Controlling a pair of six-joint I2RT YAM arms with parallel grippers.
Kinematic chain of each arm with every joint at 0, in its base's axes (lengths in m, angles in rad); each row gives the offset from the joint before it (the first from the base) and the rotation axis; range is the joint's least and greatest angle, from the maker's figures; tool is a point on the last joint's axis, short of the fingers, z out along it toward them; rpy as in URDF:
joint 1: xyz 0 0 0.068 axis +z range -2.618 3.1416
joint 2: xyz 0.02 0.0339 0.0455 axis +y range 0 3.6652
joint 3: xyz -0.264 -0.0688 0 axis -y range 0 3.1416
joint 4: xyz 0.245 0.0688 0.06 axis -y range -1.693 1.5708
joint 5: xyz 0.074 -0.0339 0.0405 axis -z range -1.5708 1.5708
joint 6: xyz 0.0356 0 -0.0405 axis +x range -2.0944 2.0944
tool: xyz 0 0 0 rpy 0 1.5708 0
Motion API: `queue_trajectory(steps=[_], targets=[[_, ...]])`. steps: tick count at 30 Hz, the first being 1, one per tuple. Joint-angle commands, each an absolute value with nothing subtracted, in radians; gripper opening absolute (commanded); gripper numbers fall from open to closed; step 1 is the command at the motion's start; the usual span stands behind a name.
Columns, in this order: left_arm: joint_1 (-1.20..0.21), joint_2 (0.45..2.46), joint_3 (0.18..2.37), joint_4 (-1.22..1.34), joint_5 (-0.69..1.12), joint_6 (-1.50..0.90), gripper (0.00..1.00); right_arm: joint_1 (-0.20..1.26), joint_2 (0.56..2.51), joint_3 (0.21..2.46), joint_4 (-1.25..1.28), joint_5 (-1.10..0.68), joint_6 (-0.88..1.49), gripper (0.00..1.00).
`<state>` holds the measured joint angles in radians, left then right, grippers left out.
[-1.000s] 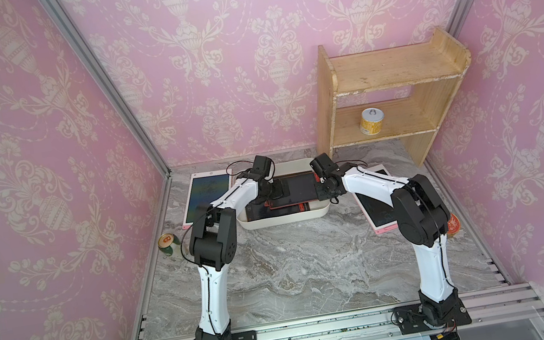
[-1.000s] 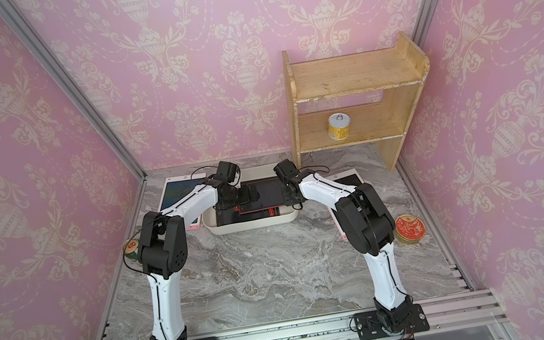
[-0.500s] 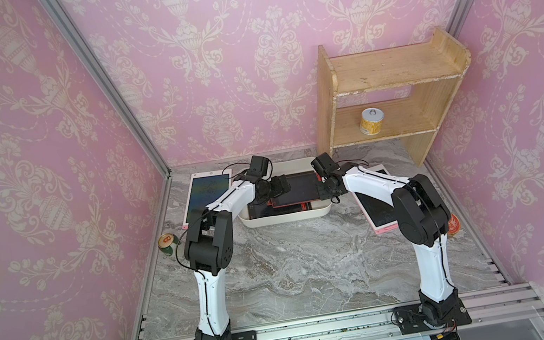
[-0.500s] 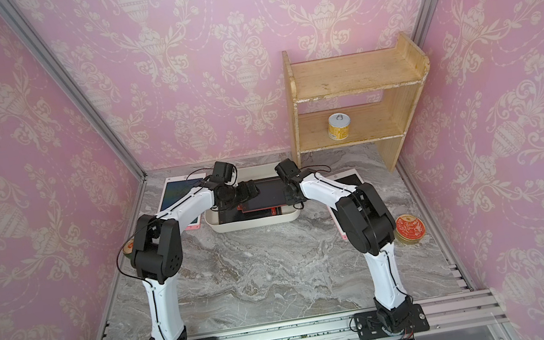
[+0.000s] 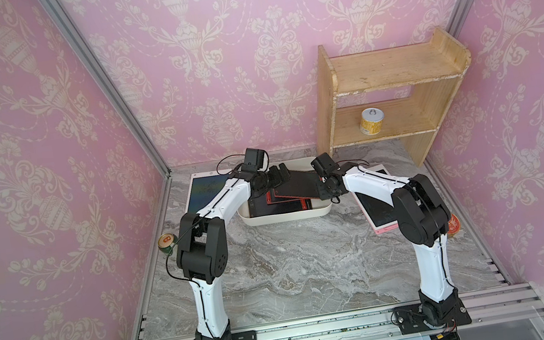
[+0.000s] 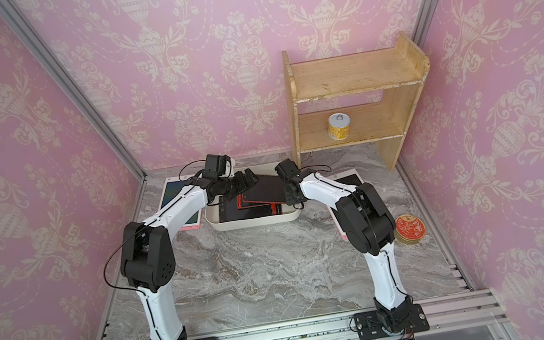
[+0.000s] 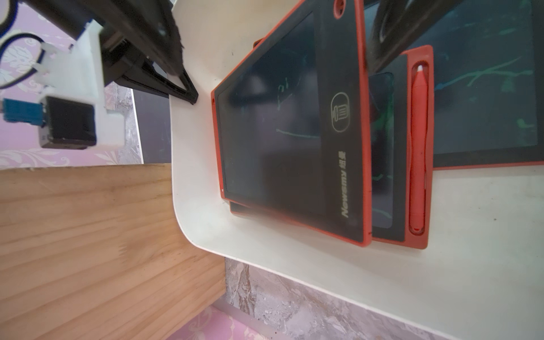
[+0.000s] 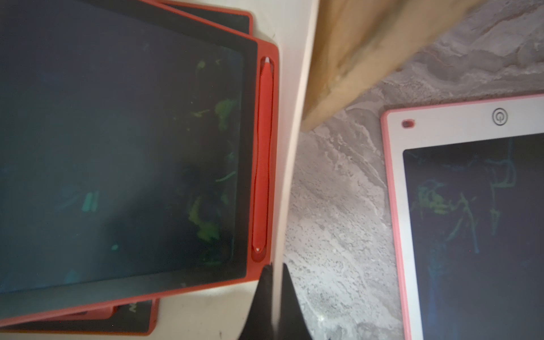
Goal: Take out the writing tablet from the storage box
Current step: Pick up the writing tablet from the storage box.
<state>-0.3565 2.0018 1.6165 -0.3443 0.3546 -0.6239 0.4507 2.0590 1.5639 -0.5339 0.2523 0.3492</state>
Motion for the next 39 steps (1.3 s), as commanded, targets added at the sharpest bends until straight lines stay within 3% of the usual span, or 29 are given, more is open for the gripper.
queue_trajectory(steps=[1, 8, 23, 30, 39], targets=[[-0.402, 1.974, 1.614, -0.315, 0.507, -0.644, 0.99, 0.47, 2.053, 1.543, -0.508, 0.201, 0.369, 0.0], [-0.408, 1.962, 1.641, -0.357, 0.528, -0.595, 0.99, 0.47, 2.048, 1.54, -0.511, 0.205, 0.368, 0.0], [-0.398, 1.992, 1.755, -0.56, 0.359, -0.408, 0.97, 0.47, 2.034, 1.523, -0.505, 0.211, 0.367, 0.0], [-0.389, 2.016, 1.773, -0.563, 0.344, -0.408, 0.81, 0.471, 2.029, 1.515, -0.502, 0.214, 0.366, 0.0], [-0.387, 2.052, 1.813, -0.602, 0.306, -0.382, 0.49, 0.47, 2.026, 1.51, -0.499, 0.213, 0.364, 0.0]])
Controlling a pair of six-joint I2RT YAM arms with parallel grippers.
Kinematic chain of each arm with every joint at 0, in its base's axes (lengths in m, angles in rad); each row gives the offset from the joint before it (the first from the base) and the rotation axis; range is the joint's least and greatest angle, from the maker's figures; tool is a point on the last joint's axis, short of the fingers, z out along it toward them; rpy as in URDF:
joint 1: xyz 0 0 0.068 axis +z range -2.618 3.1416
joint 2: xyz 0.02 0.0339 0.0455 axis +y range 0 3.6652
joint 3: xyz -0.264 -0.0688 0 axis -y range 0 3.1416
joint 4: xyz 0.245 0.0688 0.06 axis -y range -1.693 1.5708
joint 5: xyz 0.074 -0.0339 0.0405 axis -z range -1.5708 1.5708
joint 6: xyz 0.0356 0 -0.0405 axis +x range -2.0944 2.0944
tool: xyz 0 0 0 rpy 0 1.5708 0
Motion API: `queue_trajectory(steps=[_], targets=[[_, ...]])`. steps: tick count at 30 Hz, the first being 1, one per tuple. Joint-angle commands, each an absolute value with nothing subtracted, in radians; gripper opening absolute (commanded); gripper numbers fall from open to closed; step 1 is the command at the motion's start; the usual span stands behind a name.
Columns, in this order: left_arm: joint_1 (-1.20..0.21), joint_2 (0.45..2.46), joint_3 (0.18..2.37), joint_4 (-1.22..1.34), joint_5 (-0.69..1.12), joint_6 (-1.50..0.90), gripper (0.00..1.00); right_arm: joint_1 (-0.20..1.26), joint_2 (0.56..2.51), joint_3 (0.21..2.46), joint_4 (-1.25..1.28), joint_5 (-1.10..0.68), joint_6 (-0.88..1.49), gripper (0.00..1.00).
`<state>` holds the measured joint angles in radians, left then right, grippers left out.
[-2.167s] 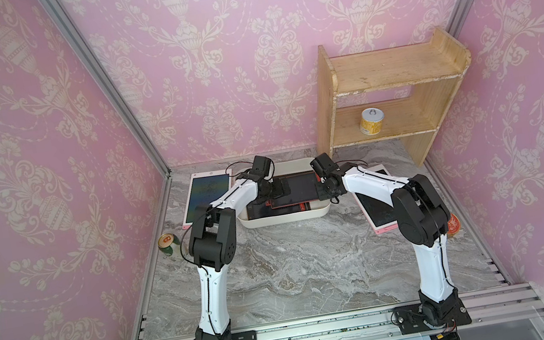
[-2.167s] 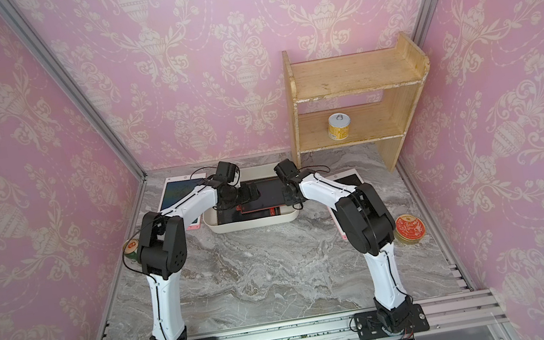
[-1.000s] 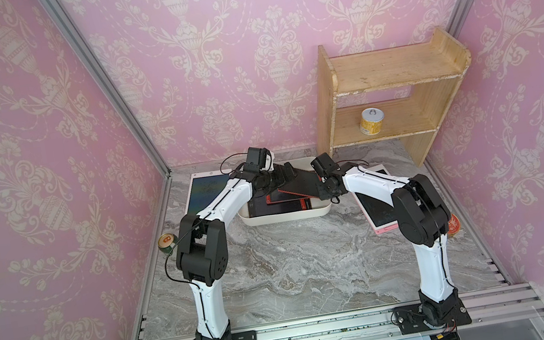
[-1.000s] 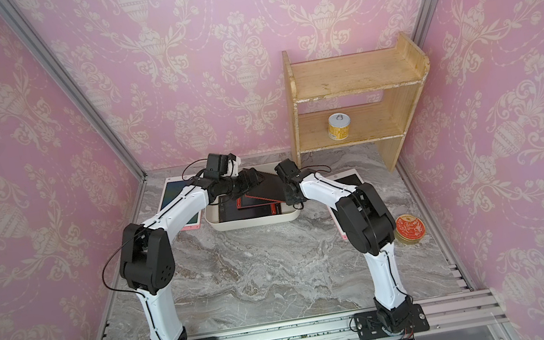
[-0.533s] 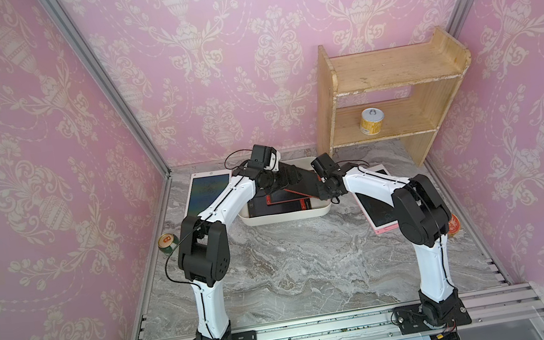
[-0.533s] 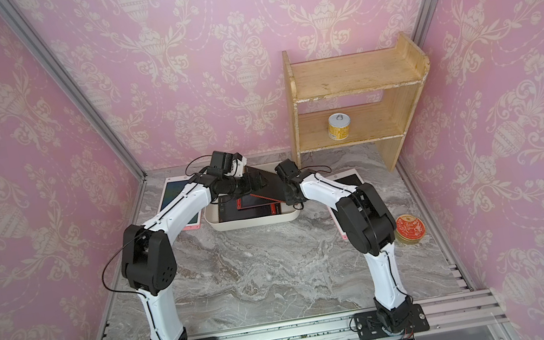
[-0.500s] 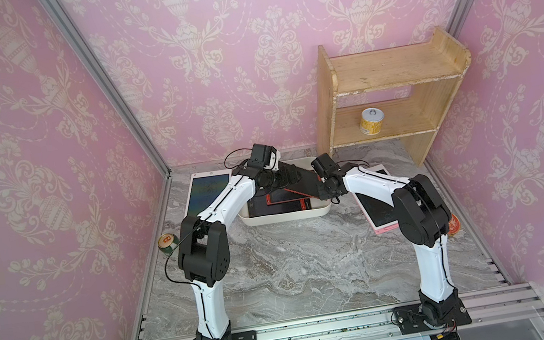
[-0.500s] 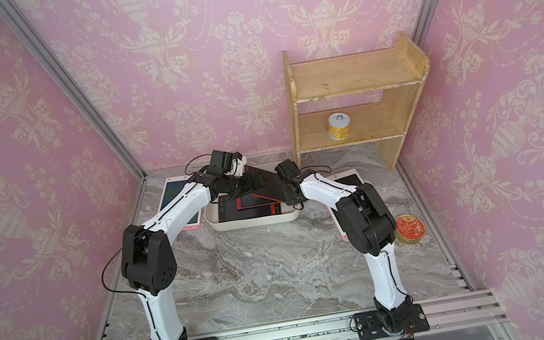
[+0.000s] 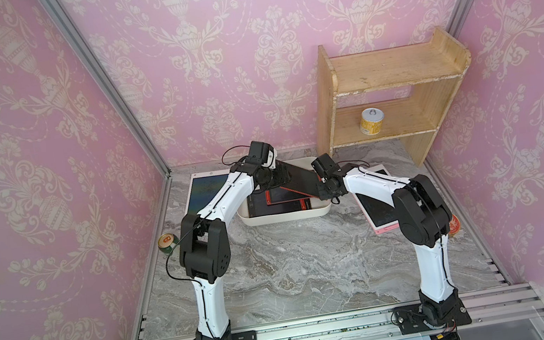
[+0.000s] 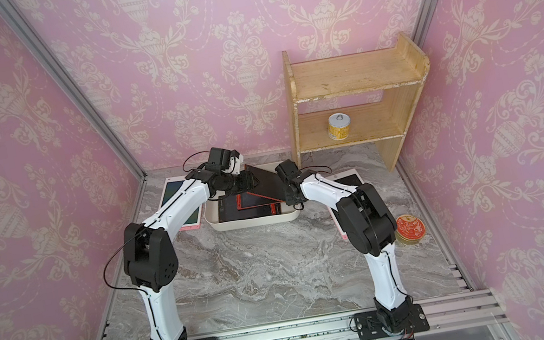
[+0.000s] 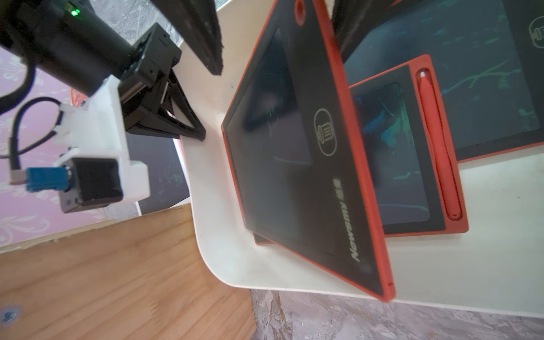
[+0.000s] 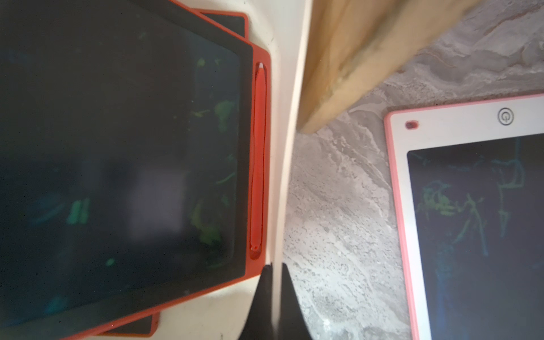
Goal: Take out the writing tablet from the storage box
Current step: Pick up the writing tablet from the storage box.
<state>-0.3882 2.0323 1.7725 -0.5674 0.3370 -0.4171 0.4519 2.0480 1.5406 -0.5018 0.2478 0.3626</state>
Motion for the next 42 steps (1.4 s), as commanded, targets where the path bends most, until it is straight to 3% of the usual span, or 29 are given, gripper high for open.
queue_trajectory(steps=[1, 8, 10, 14, 29, 42], targets=[[-0.387, 2.056, 1.821, -0.61, 0.301, -0.378, 0.46, 0.47, 2.025, 1.511, -0.497, 0.213, 0.364, 0.0], [-0.385, 2.06, 1.845, -0.632, 0.273, -0.365, 0.22, 0.47, 2.014, 1.514, -0.501, 0.217, 0.359, 0.0], [-0.385, 2.054, 1.844, -0.635, 0.272, -0.369, 0.11, 0.469, 2.011, 1.514, -0.503, 0.222, 0.357, 0.0], [-0.385, 2.036, 1.838, -0.638, 0.265, -0.376, 0.0, 0.47, 2.004, 1.515, -0.508, 0.223, 0.354, 0.0], [-0.366, 1.894, 1.754, -0.555, 0.35, -0.521, 0.0, 0.469, 1.994, 1.558, -0.555, 0.207, 0.359, 0.0], [-0.331, 1.677, 1.535, -0.316, 0.326, -0.737, 0.0, 0.463, 2.008, 1.605, -0.607, 0.223, 0.399, 0.0]])
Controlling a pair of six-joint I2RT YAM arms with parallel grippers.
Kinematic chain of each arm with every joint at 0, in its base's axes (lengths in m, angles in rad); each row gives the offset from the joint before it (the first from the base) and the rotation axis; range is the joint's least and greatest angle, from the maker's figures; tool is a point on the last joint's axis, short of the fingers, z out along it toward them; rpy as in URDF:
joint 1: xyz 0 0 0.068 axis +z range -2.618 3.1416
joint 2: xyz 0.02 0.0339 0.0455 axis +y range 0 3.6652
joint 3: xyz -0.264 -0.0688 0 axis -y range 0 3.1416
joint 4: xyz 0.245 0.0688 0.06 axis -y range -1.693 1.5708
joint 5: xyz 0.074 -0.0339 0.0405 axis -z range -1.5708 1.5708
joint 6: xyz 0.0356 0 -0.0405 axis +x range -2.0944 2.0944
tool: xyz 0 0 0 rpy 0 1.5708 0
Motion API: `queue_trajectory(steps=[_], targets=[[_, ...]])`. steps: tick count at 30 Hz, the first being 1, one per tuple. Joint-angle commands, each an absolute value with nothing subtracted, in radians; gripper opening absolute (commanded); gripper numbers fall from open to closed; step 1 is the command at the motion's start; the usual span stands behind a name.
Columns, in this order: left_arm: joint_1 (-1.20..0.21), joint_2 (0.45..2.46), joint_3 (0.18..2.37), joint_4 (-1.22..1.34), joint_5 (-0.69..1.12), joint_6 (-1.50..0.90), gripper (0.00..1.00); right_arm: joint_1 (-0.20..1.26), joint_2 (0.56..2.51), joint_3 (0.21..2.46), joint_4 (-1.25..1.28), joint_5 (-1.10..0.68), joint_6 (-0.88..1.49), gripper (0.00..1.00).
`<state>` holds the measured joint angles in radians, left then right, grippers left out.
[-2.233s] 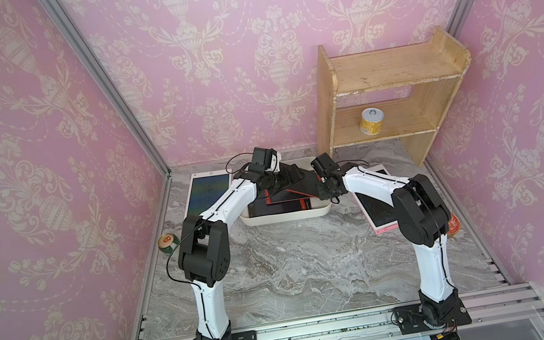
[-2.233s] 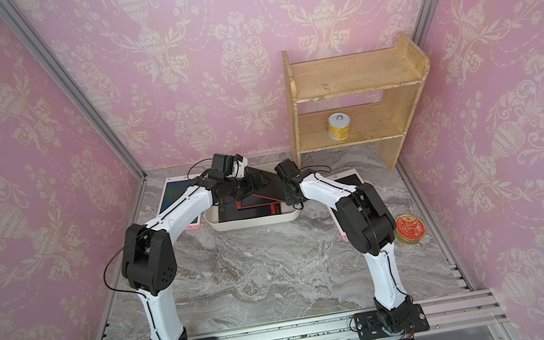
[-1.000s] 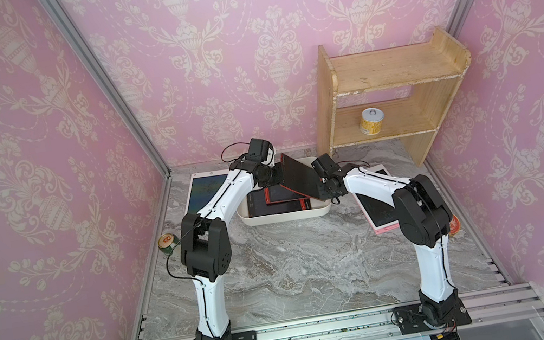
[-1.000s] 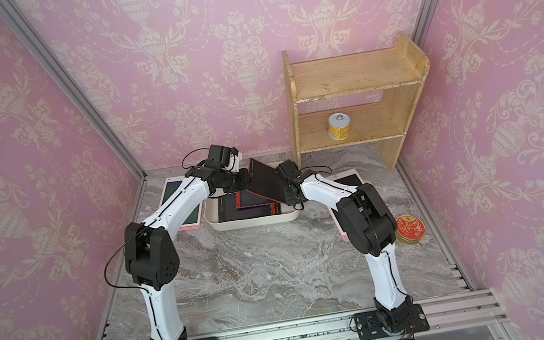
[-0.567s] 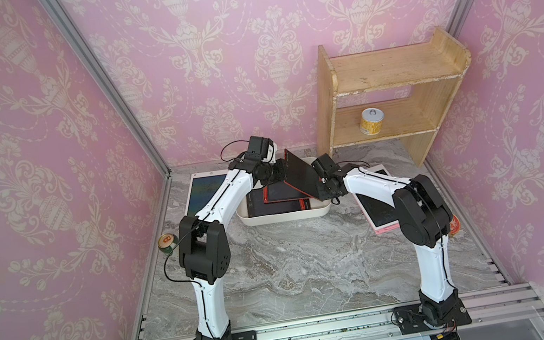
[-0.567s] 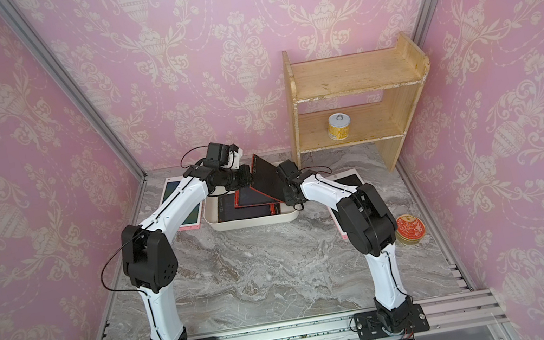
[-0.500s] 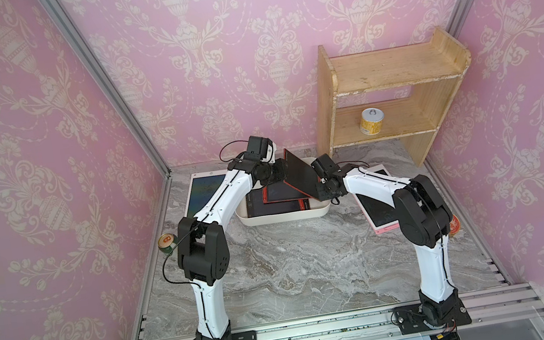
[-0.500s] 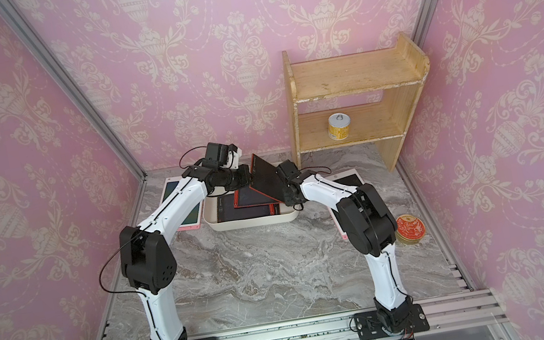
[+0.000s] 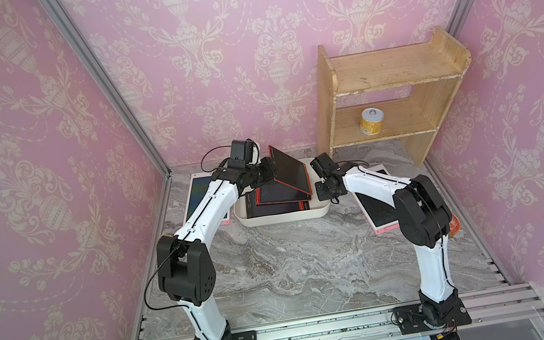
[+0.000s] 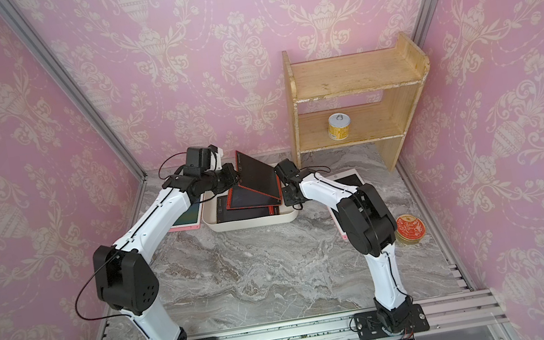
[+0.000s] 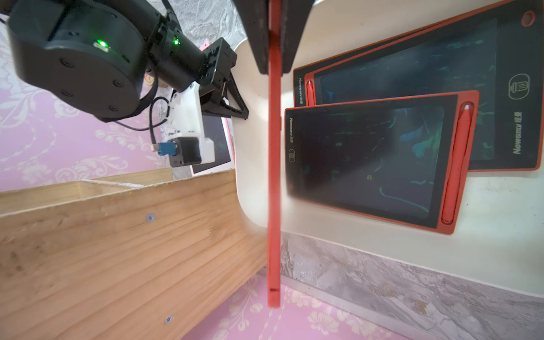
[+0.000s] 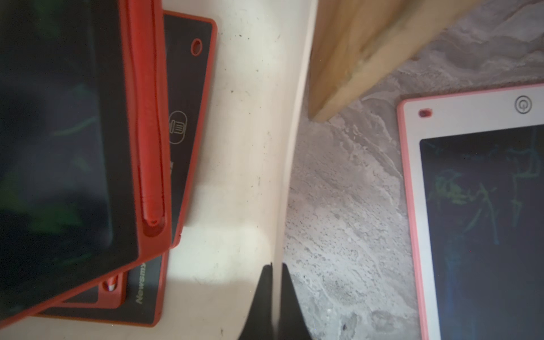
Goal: Take out the writing tablet from the storage box
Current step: Pick up the writing tablet from the storage box, then place the writing tablet at the center of the board.
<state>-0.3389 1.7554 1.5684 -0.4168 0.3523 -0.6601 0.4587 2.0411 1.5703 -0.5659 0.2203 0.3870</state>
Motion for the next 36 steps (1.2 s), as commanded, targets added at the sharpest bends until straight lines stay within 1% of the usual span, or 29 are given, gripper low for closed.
queue_trajectory(steps=[1, 7, 14, 23, 30, 36], targets=[[-0.33, 1.654, 1.512, -0.299, 0.315, -0.75, 0.0, 0.462, 2.008, 1.606, -0.606, 0.218, 0.4, 0.0], [-0.324, 1.507, 1.365, -0.227, 0.204, -0.841, 0.0, 0.457, 2.011, 1.605, -0.604, 0.203, 0.385, 0.0], [-0.324, 1.248, 1.124, -0.172, 0.003, -0.968, 0.0, 0.451, 2.012, 1.601, -0.59, 0.198, 0.367, 0.0], [-0.344, 0.907, 0.902, -0.276, -0.229, -1.128, 0.0, 0.434, 2.025, 1.62, -0.601, 0.19, 0.379, 0.0], [-0.382, 0.679, 0.841, -0.449, -0.436, -1.195, 0.0, 0.415, 2.023, 1.619, -0.6, 0.147, 0.382, 0.0], [-0.383, 0.521, 0.801, -0.592, -0.549, -1.271, 0.0, 0.396, 2.019, 1.608, -0.592, 0.114, 0.391, 0.0]])
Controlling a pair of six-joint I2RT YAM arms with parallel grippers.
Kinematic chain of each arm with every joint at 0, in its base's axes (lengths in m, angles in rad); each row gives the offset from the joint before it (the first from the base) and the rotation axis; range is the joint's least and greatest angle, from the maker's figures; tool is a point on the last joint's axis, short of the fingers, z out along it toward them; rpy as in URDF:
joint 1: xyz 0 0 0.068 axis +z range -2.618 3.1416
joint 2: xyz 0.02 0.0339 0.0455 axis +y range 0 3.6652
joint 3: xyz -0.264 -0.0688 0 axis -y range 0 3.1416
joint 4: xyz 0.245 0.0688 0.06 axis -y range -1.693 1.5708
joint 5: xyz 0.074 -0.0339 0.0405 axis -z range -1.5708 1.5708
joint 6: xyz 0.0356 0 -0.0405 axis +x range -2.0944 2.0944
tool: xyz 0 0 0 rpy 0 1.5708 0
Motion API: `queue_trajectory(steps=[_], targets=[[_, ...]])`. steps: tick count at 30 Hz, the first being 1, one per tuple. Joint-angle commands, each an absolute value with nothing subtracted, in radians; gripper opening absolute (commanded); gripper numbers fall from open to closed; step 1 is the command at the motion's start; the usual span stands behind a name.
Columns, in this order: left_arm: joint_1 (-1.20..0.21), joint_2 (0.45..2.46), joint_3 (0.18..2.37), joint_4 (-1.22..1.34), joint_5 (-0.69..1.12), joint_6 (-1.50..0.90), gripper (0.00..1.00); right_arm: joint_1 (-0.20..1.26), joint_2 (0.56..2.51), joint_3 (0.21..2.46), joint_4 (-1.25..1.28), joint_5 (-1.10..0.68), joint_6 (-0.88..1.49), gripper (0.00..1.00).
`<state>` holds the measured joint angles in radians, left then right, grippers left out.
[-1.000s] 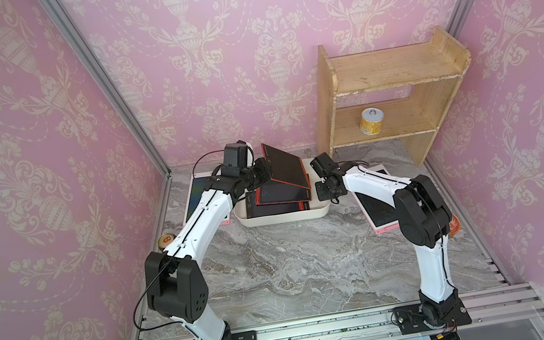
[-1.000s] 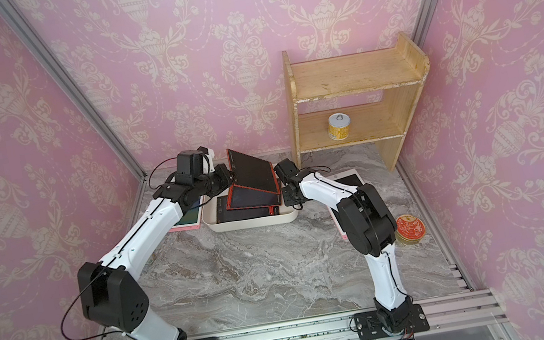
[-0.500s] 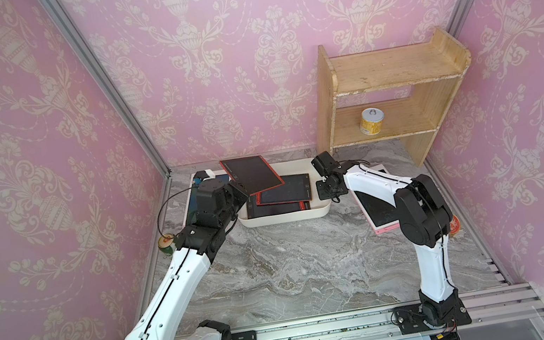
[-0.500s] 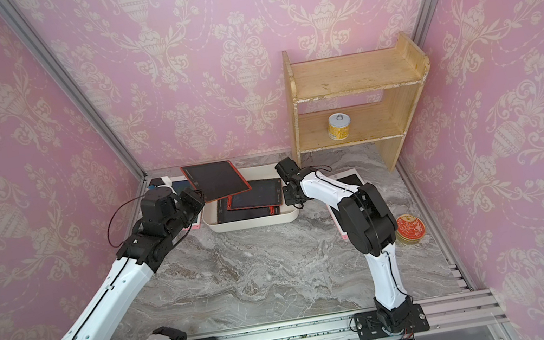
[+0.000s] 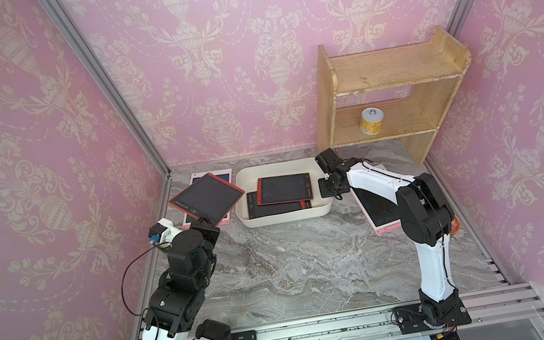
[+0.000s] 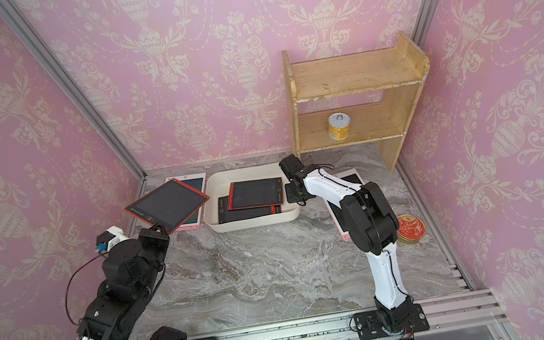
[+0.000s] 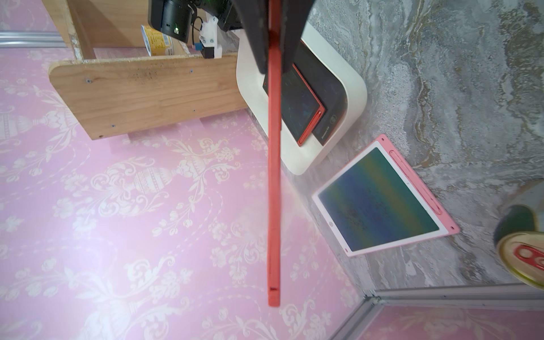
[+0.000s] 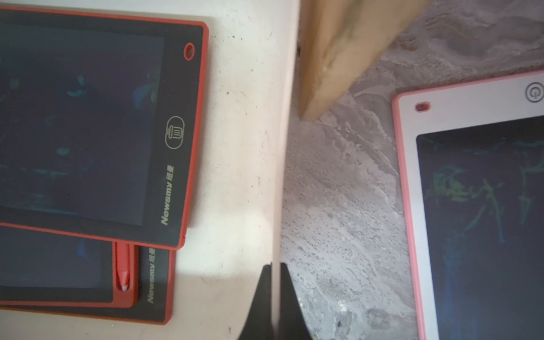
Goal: Take out the writing tablet from the storage box
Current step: Place the writing tablet at the center of the board.
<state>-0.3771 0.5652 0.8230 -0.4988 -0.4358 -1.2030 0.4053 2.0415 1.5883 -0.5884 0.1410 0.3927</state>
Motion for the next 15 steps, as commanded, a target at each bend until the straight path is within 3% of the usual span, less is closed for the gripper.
queue_trajectory(steps=[1, 15], targets=[[-0.383, 0.498, 0.797, -0.614, -0.564, -1.282, 0.0, 0.393, 2.017, 1.604, -0.586, 0.106, 0.399, 0.0], [-0.383, 0.399, 0.775, -0.841, -0.599, -1.432, 0.0, 0.385, 2.01, 1.588, -0.565, 0.082, 0.411, 0.0]])
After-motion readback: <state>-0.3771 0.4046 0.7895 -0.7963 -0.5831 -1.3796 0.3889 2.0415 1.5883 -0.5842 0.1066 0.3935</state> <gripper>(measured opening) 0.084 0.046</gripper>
